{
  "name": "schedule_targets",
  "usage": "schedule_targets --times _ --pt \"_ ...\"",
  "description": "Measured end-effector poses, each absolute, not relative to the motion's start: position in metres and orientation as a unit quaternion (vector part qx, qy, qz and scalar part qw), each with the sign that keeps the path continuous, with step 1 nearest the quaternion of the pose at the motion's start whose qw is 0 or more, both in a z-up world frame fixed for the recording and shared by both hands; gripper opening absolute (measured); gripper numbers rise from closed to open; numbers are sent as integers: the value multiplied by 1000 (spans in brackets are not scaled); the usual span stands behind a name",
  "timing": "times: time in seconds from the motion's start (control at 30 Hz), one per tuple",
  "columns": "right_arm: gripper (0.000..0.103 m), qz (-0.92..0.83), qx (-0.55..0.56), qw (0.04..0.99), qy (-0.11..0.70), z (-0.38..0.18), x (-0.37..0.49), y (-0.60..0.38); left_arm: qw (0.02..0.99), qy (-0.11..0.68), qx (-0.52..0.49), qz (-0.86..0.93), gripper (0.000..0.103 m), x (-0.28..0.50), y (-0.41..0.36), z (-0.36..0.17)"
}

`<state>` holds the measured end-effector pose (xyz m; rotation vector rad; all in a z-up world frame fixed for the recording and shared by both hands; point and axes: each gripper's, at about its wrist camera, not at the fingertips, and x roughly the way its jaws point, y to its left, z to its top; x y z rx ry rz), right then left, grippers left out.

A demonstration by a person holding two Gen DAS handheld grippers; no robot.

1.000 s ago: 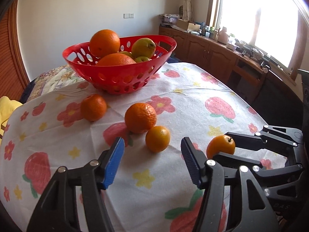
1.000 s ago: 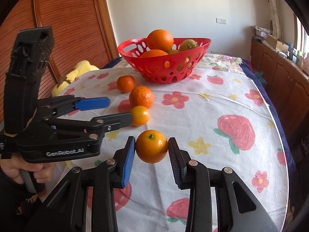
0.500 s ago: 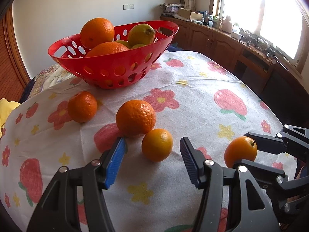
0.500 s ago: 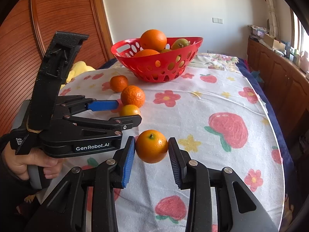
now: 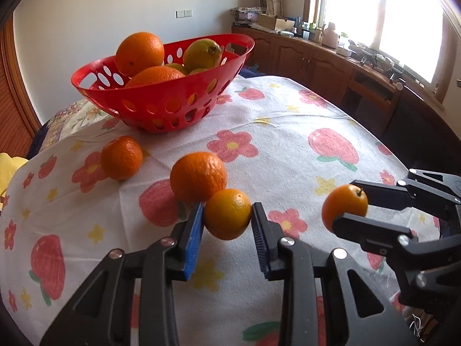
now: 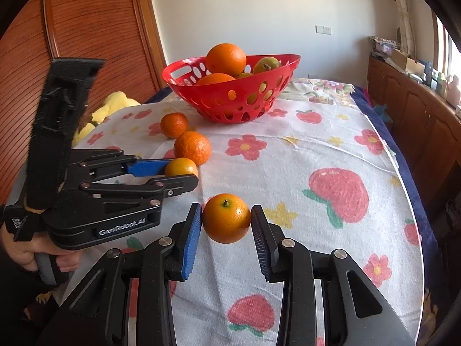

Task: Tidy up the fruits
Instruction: 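Carry both tangerines to the red basket and lower them in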

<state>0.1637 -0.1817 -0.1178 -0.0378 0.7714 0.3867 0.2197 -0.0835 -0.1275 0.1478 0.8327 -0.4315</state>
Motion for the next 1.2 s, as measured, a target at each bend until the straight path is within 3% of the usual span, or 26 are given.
schedule_targets --times 0.6,1.2 --pt "34 188 -42 917 350 -86 182 -174 915 337 61 -213 31 201 -47 -65" --pt "35 213 -72 924 309 -37 270 -158 928 322 61 -180 31 277 -30 -34"
